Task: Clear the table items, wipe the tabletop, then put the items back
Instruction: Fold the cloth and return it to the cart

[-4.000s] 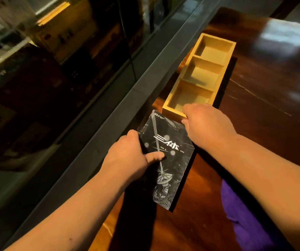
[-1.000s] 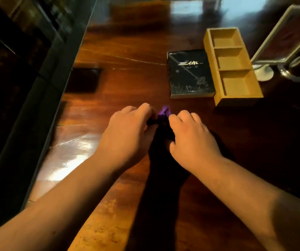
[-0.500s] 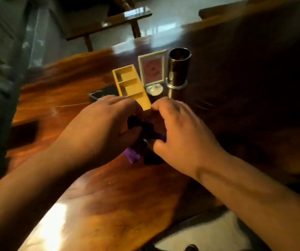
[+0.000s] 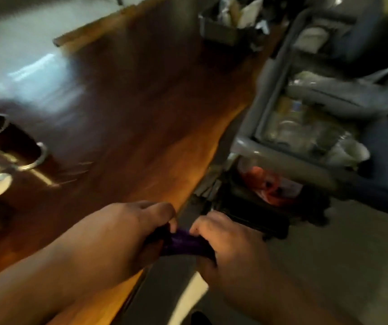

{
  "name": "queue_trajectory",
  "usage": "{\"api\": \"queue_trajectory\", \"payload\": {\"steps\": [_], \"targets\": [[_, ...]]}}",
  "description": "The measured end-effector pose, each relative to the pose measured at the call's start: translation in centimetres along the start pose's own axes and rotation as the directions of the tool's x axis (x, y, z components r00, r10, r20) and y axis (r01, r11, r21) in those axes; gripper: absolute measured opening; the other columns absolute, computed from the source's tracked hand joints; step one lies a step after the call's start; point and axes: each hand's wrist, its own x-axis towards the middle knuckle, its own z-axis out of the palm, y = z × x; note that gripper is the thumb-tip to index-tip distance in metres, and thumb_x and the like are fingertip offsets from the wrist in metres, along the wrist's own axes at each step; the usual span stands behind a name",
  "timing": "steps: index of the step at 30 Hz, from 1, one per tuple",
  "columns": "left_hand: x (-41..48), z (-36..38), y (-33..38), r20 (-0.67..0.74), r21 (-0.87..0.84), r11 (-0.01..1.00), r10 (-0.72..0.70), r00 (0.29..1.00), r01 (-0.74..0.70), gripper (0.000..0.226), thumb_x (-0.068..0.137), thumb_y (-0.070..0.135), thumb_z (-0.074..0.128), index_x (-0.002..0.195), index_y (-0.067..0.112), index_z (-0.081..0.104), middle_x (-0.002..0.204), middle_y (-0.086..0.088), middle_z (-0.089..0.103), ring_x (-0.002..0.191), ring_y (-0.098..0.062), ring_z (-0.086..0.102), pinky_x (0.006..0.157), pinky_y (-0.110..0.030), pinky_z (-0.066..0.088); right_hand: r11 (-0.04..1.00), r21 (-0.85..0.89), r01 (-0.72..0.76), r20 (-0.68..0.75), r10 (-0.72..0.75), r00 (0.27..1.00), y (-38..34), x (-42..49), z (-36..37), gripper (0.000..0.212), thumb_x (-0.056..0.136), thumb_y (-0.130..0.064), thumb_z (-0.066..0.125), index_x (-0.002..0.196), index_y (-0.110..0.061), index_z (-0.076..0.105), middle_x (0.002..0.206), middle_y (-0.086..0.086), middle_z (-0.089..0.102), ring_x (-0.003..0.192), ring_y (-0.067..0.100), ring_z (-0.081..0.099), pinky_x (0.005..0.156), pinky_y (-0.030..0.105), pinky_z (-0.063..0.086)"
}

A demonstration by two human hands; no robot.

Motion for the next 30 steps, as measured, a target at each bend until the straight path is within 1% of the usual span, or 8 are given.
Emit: {"api": "queue_trajectory", "payload": {"steps": [3, 10, 15, 19, 22, 25, 28, 30], "targets": [[6.6, 0.7, 3.6, -0.025, -0.035, 0.991, 0.130, 0.991, -0.131, 0.029, 0.089, 0.034, 0.068, 0.109, 0.050, 0.054, 0.098, 0.028, 0.055, 0.082, 0.010, 0.059, 0.068, -0.006, 0.043, 0.993, 0.030, -0.113, -0.120, 0.116, 0.986, 4.1, -2.8, -3.7, 0.024, 0.077, -0.047, 0.042, 0.099, -0.041, 0.046, 0.098, -0.016, 0.045, 0.079, 0.007, 0.056, 0.065, 0.041, 0.051], [20.6, -1.5, 11.3, -0.122, 0.039, 0.937, 0.348, 0.929, -0.346, 0.018, 0.094, 0.041, 0.054, 0.111, 0.039, 0.062, 0.111, 0.012, 0.060, 0.093, -0.009, 0.065, 0.079, -0.037, 0.057, 0.976, 0.008, -0.219, -0.429, 0.201, 0.881, 12.5, -5.1, -13.2, 0.018, 0.090, -0.035, 0.062, 0.103, -0.044, 0.054, 0.099, -0.023, 0.053, 0.085, -0.004, 0.056, 0.065, 0.024, 0.047], [28.8, -2.0, 13.2, -0.289, 0.134, 0.960, 0.275, 0.917, -0.246, 0.031, 0.091, 0.035, 0.059, 0.123, 0.033, 0.057, 0.116, 0.008, 0.052, 0.090, -0.012, 0.059, 0.067, -0.022, 0.047, 0.970, 0.008, -0.243, -0.564, 0.205, 0.800, 18.5, -1.1, -19.1, 0.013, 0.094, -0.027, 0.062, 0.105, -0.033, 0.058, 0.100, -0.013, 0.057, 0.083, 0.004, 0.057, 0.064, 0.028, 0.047], [29.9, 0.7, 12.8, -0.291, 0.149, 0.968, 0.238, 0.927, -0.202, 0.055, 0.088, 0.048, 0.070, 0.136, 0.034, 0.046, 0.135, 0.005, 0.047, 0.106, -0.011, 0.054, 0.072, -0.013, 0.037, 0.915, 0.016, -0.404, -0.539, 0.348, 0.767, 23.5, 1.8, -20.3, 0.014, 0.093, -0.022, 0.057, 0.105, -0.030, 0.056, 0.101, -0.007, 0.056, 0.083, 0.013, 0.057, 0.068, 0.039, 0.049], [29.8, 2.7, 11.9, -0.092, 0.165, 0.976, 0.162, 0.983, -0.145, 0.075, 0.078, 0.069, 0.067, 0.142, 0.044, 0.039, 0.144, 0.011, 0.044, 0.125, -0.011, 0.045, 0.091, -0.025, 0.045, 0.823, -0.128, -0.553, -0.456, 0.446, 0.770, 25.5, 1.8, -19.5, 0.035, 0.092, -0.033, 0.063, 0.125, -0.028, 0.053, 0.121, -0.002, 0.057, 0.098, 0.020, 0.057, 0.070, 0.037, 0.047], [29.5, 4.1, 11.2, 0.160, 0.181, 0.978, 0.073, 0.984, -0.102, 0.070, 0.083, 0.066, 0.067, 0.144, 0.040, 0.043, 0.140, 0.008, 0.053, 0.123, -0.014, 0.052, 0.098, -0.038, 0.051, 0.916, -0.099, -0.389, -0.393, 0.324, 0.861, 24.9, 0.1, -17.6, 0.047, 0.086, -0.060, 0.060, 0.128, -0.042, 0.049, 0.118, -0.016, 0.052, 0.096, 0.007, 0.055, 0.067, 0.032, 0.048], [28.9, 5.0, 11.2, 0.119, 0.227, 0.966, 0.098, 0.988, -0.123, 0.062, 0.089, 0.061, 0.064, 0.143, 0.038, 0.045, 0.137, 0.008, 0.057, 0.124, -0.017, 0.054, 0.099, -0.037, 0.045, 0.951, -0.118, -0.286, -0.160, 0.266, 0.951, 23.4, -1.8, -15.7, 0.049, 0.082, -0.075, 0.046, 0.122, -0.048, 0.046, 0.108, -0.020, 0.053, 0.092, 0.001, 0.057, 0.072, 0.034, 0.053], [28.6, 5.3, 11.4, 0.079, 0.232, 0.966, 0.100, 0.992, -0.116, 0.061, 0.088, 0.060, 0.065, 0.142, 0.040, 0.045, 0.136, 0.008, 0.059, 0.125, -0.016, 0.054, 0.100, -0.038, 0.045, 0.939, -0.186, -0.289, -0.140, 0.266, 0.954, 23.1, -2.0, -15.1, 0.052, 0.083, -0.074, 0.046, 0.127, -0.048, 0.042, 0.111, -0.018, 0.055, 0.097, 0.004, 0.056, 0.077, 0.037, 0.053]]}}
